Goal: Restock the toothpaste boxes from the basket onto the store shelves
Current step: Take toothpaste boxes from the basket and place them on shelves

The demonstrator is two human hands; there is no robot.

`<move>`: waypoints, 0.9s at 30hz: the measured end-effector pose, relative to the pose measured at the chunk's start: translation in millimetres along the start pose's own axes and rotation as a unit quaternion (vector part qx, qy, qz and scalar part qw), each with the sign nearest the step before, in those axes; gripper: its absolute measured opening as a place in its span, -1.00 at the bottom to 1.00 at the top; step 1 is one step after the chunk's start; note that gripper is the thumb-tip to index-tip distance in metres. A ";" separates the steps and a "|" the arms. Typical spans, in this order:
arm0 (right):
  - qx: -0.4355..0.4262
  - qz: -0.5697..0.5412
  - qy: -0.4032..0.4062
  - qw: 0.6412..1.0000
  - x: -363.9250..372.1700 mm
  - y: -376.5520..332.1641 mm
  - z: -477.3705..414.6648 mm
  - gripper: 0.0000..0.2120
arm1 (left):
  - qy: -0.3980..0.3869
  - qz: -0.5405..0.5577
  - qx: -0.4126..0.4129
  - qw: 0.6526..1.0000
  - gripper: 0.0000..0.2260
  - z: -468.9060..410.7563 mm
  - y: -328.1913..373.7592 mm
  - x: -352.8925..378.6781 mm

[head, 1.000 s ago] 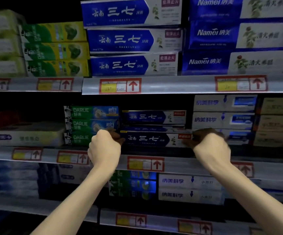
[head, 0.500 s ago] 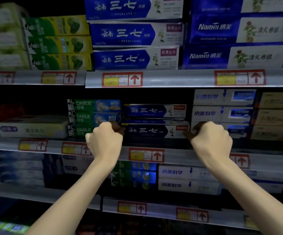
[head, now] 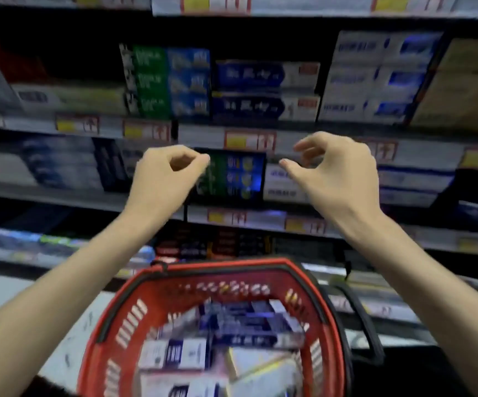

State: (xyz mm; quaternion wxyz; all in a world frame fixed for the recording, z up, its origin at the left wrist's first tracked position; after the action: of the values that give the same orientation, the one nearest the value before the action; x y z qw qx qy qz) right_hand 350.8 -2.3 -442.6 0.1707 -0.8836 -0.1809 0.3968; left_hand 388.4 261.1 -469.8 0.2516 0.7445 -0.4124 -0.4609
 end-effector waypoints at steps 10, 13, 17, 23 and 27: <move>-0.018 0.090 -0.418 0.904 156.3 38.8 166.5 -0.68 | -0.191 -0.065 -0.133 0.970 -0.86 112.1 -116.9 58.7; -0.060 0.154 -0.510 0.844 197.8 49.0 215.9 -0.52 | -0.238 -0.067 -0.187 0.951 -0.87 123.5 -134.0 80.3; -0.123 0.181 -0.540 0.812 228.2 53.6 257.0 -0.34 | -0.235 -0.058 -0.200 0.949 -0.86 123.5 -137.3 96.9; -0.168 0.187 -0.535 0.806 255.9 48.5 271.2 -0.34 | -0.248 -0.059 -0.228 0.940 -0.86 130.7 -149.4 110.3; -0.150 0.181 -0.516 0.824 265.3 42.1 275.5 -0.41 | -0.246 -0.054 -0.241 0.937 -0.85 133.3 -152.8 107.7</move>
State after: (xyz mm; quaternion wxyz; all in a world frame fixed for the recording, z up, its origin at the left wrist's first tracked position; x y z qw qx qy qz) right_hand 312.7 125.1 -803.7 -0.1575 -0.5813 -0.1367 0.7865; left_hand 353.0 252.2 -696.5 0.2889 0.5465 -0.2968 -0.7279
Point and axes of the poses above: each hand's wrist, its own z-axis away from the middle knuckle, its own x-axis out of the palm, y = z × x, the point moved 8 cm from there along -z, towards the middle knuckle, and after that the axes turned 2 degrees about -y, right-handed, at the moved point
